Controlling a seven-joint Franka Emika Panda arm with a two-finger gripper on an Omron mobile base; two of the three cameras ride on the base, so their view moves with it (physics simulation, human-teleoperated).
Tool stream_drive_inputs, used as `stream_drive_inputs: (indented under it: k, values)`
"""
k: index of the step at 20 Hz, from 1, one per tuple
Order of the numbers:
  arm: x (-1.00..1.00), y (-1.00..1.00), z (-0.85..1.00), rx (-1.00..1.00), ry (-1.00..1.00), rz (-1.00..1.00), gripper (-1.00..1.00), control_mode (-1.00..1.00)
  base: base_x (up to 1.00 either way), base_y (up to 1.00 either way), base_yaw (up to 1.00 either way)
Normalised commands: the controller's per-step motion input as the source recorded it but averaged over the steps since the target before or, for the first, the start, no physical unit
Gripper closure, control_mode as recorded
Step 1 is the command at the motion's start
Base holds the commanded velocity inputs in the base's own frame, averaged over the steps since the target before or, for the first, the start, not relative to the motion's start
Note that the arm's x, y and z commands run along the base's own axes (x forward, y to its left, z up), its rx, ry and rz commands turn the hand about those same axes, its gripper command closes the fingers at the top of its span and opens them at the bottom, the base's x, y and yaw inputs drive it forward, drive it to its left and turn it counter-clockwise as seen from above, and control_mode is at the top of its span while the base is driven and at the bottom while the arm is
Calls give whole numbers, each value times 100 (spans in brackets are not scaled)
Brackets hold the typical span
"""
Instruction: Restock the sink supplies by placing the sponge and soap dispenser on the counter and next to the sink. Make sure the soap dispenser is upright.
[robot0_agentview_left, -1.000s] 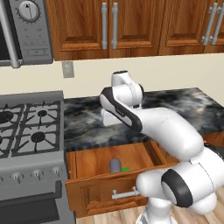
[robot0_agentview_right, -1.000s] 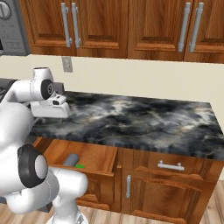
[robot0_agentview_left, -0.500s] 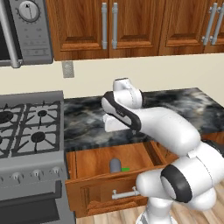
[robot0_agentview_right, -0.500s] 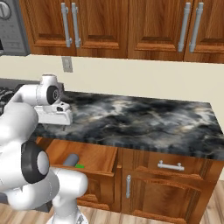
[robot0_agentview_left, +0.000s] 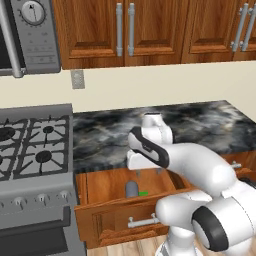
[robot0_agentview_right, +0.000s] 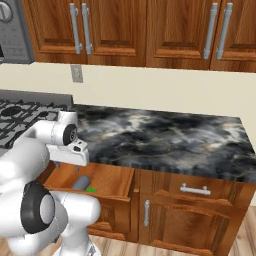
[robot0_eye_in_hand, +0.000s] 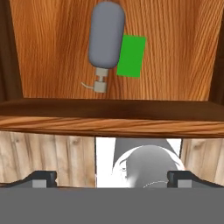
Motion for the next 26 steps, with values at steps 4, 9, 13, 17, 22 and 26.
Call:
stream_drive_inputs:
  k: [4, 9, 13, 17, 22, 26]
  values:
    - [2, 0, -28, 0, 4, 0, -100, -100, 0, 0, 0]
    - [4, 0, -22, -1, 5, 0, -100, -100, 0, 0, 0]
    - [29, 0, -59, -3, 6, 0, -100, -100, 0, 0, 0]
    - [38, 0, -58, -2, 5, 0, -100, -100, 0, 0, 0]
    - [33, 0, -34, 0, 6, 0, -100, -100, 0, 0, 0]
    - [9, 0, -40, 0, 11, 0, -100, -100, 0, 0, 0]
